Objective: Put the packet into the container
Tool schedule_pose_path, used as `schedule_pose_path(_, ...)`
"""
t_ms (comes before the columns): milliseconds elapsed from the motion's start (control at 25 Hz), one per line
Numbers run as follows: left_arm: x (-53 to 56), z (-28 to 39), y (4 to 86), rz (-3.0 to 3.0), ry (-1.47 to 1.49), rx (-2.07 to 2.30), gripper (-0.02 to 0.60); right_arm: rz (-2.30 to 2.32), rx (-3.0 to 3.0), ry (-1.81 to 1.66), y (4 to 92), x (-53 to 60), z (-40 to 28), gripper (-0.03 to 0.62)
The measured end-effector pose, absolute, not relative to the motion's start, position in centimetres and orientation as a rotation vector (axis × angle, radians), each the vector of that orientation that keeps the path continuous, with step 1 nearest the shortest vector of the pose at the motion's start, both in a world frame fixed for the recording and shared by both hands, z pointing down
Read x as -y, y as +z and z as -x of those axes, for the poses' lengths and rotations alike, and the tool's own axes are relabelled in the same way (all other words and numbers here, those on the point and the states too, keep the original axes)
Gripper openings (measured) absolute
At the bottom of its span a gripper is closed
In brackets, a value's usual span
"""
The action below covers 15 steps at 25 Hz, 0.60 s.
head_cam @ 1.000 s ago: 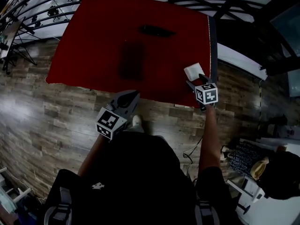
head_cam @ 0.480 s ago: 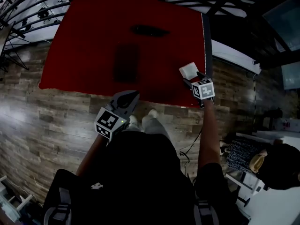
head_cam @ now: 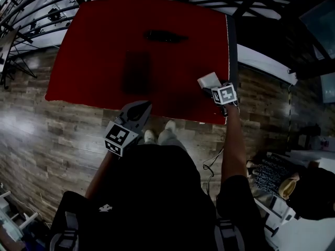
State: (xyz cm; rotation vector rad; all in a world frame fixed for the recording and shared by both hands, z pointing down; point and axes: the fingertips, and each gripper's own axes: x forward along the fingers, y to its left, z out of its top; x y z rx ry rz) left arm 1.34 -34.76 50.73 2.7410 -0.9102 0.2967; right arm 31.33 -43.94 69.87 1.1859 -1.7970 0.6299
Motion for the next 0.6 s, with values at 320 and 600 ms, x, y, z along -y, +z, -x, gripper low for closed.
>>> schedule_pose_path(320,36.0,-3.8,50.8,-2.745,0.319,0.909,0.005,-1.097,1.776,0.693,72.9,44.8,-31.8,0.477)
schedule_pose_path(600,36.5,-3.7,51.1,-2.736,0.334,0.934,0.005,-1.057,1.762,0.705,74.1,45.2,-31.9,0.476)
